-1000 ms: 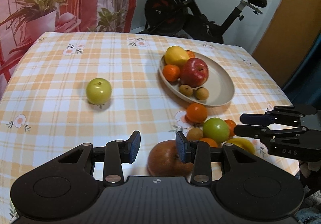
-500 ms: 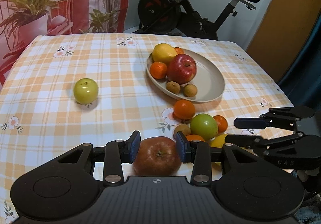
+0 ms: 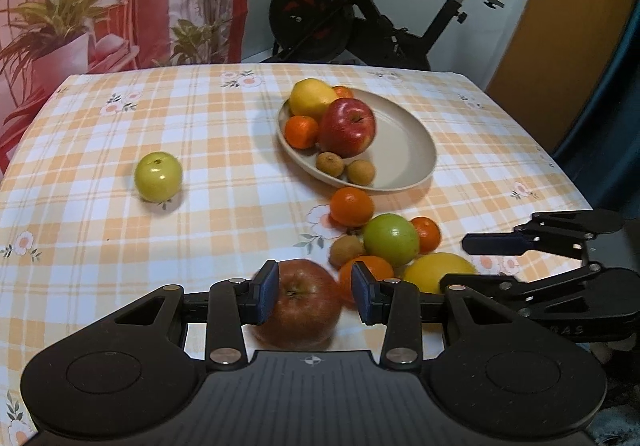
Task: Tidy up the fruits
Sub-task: 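Reach the left gripper to a red apple while the right gripper reaches the yellow grapefruit, then close the right gripper around the yellow grapefruit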
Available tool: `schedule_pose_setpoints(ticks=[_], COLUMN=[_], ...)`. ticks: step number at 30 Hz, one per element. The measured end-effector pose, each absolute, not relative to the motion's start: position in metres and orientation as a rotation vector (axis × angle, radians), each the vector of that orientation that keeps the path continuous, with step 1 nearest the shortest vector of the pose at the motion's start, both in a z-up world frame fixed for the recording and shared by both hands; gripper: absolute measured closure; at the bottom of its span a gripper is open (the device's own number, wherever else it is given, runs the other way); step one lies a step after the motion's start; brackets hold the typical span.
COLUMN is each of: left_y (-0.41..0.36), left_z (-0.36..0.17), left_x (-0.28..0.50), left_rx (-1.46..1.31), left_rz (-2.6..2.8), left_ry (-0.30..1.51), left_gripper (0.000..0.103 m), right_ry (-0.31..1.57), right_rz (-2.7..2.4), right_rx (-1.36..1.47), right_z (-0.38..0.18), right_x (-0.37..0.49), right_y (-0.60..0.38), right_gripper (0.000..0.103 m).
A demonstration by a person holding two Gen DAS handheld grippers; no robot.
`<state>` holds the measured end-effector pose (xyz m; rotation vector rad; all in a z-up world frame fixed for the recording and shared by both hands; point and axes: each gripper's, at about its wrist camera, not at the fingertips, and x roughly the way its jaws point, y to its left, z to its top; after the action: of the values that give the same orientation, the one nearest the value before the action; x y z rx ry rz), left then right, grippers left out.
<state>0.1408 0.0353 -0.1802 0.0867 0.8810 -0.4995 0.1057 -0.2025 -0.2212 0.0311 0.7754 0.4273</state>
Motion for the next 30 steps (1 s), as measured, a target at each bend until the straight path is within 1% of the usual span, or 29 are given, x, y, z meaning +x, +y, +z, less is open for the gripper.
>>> schedule_pose_setpoints(ticks=[4, 12, 24, 30], left_y=[0.024, -0.002, -0.039, -0.043], left_z=[-0.179, -0.184, -0.196, -0.199], left_x=[0.137, 0.132, 0.125, 0.128], left_rx=[0.088, 0.090, 0.076, 0.038], left_rz=[-0.518, -0.549, -0.605, -0.612], left_ry=[0.876, 0.886, 0.960, 0.982], left_gripper=[0.061, 0.061, 0.061, 0.061], right_ry=[0.786, 0.793, 0.779, 0.775], right_rz=[0.438, 0.436, 0.479, 0.479], right_rx=[0.033, 0.050, 0.113, 0.136], right_z=[-0.225, -0.232, -0.244, -0.248], right_x=[0.101, 0.092, 0.077, 0.077], right_y=[-0.202, -0.213, -0.231, -0.235], right_gripper=[0.056, 0.057, 0.057, 0.056])
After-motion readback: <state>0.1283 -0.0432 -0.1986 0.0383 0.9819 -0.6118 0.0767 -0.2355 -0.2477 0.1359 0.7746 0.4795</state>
